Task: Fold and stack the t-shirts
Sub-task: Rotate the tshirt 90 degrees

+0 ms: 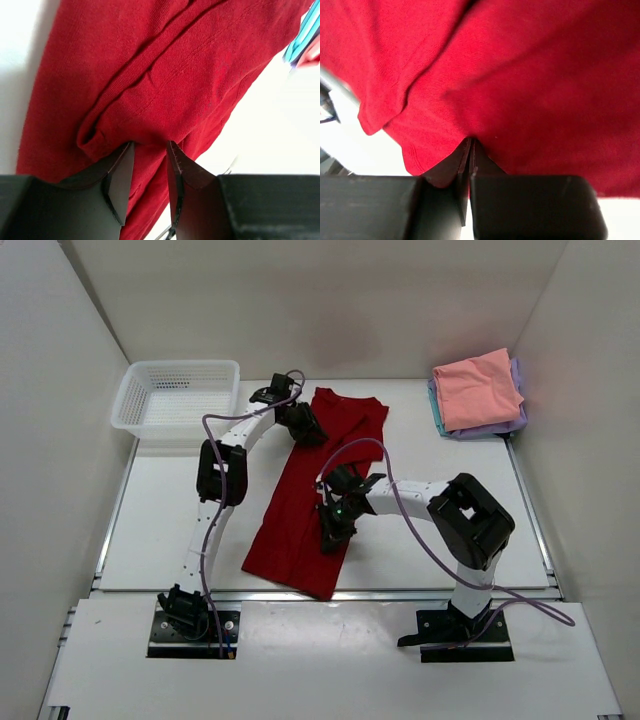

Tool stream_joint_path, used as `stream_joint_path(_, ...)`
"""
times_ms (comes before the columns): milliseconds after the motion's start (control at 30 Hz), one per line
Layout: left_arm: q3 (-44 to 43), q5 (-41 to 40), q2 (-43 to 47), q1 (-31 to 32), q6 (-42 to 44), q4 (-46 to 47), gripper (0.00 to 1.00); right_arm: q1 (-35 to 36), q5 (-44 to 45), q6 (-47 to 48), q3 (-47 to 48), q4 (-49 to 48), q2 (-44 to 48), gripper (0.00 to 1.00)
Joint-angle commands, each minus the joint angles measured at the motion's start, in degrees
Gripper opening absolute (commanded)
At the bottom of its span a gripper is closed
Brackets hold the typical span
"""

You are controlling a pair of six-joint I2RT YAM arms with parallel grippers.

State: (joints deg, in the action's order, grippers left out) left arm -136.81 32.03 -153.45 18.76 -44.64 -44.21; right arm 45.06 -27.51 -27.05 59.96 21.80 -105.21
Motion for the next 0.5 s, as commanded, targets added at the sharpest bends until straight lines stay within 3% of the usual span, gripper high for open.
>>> stream_joint_path(0,-2.6,-6.7,-1.2,-3.2,-2.1,-0.5,0.43,-3.1,13.3,6.5,2.3,9.0,-3.0,0.0)
stream_joint_path(233,-1.0,-5.5,-1.0,-6.0,-4.5,3.2,0.44,-8.1,15.2,13.2,1.6,11.8,-3.1,0.0)
stream_joint_path(467,-9.5,0.6,-3.2,-5.8,-6.0,4.3,0.47,-7.4,12.8,17.5,4.5,10.7,-1.6,0.0)
